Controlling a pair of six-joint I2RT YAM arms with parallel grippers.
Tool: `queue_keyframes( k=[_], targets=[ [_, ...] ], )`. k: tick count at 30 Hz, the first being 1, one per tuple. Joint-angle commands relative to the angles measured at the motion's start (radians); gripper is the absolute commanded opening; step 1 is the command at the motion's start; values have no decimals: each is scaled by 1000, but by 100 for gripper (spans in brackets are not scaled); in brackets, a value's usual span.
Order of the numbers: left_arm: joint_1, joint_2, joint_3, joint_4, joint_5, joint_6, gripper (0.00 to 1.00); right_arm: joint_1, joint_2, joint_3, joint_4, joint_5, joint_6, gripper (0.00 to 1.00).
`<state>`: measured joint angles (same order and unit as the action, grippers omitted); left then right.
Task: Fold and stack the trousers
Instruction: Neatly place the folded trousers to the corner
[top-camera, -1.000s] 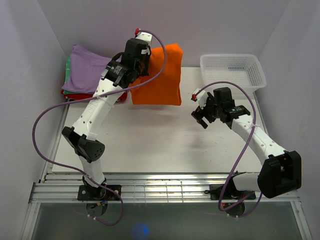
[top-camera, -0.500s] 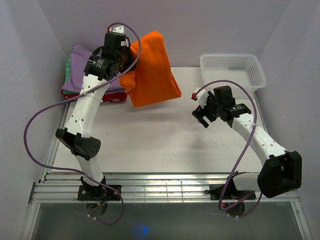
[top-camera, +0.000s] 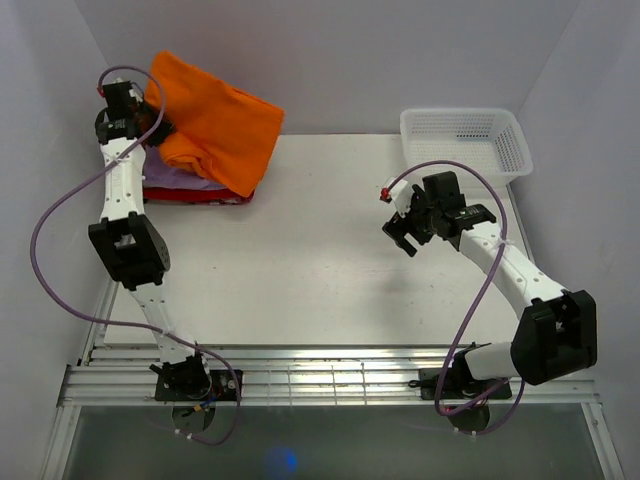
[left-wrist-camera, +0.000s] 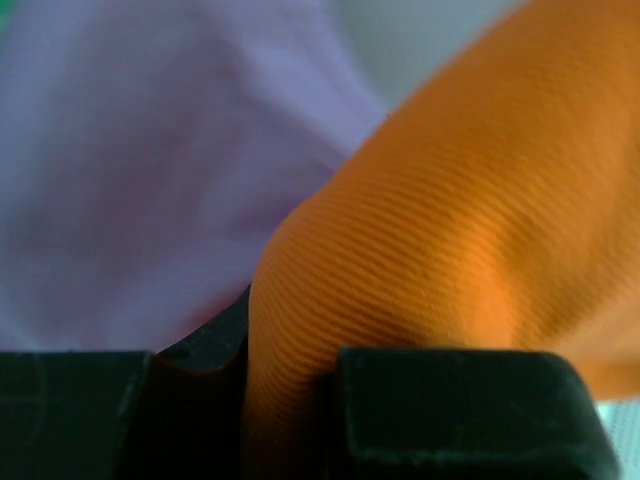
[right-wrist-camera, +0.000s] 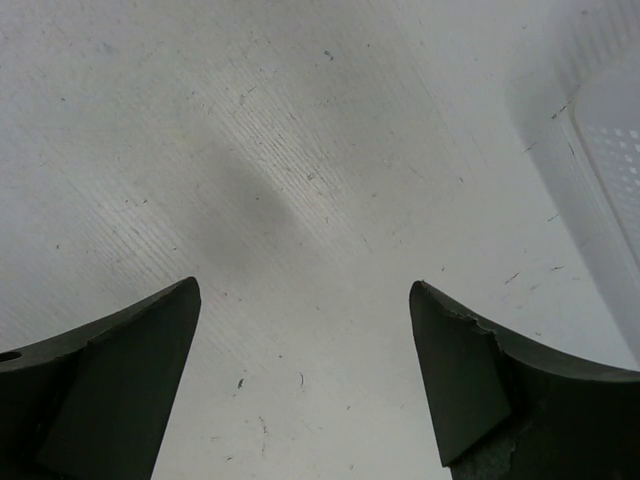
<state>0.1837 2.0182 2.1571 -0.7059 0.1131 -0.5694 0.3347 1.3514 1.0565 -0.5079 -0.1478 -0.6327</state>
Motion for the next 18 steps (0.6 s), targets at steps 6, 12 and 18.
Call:
queue_keyframes(
  k=[6,12,18],
  targets=[
    [169,343,116,109,118,137,0,-3,29,43,-17,-12,-5,90],
    [187,279,-25,269,184,303,67,-2,23,42,-24,-27,-9,90],
    [203,318,210,132,125,517,93,-2,11,57,-34,-32,-9,90]
  ],
)
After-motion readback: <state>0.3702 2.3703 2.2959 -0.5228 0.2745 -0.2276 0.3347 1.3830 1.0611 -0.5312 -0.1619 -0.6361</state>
